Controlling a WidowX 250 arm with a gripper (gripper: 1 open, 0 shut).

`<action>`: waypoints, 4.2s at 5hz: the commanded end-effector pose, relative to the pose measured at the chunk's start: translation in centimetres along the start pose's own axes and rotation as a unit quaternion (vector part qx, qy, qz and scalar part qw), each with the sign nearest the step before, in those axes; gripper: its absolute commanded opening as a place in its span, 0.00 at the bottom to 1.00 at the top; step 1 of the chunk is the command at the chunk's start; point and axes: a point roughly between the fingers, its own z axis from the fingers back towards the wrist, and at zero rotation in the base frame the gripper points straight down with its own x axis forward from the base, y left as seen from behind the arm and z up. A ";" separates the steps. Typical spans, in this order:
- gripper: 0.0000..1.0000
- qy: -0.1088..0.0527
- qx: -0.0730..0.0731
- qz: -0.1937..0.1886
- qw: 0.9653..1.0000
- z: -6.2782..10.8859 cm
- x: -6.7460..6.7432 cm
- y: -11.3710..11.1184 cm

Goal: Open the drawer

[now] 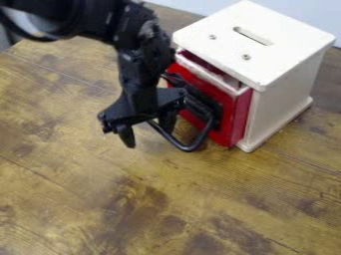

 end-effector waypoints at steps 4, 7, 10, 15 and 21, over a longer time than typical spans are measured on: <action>0.00 0.093 -0.063 0.042 0.993 -0.3 1.5 1.9; 0.00 0.014 0.018 0.006 1.000 -0.4 2.8 2.0; 0.00 0.089 -0.040 -0.014 0.995 -1.2 3.6 2.8; 0.00 0.060 0.011 -0.023 0.998 0.5 4.5 2.9; 0.00 0.025 -0.010 0.042 0.999 0.0 5.6 4.5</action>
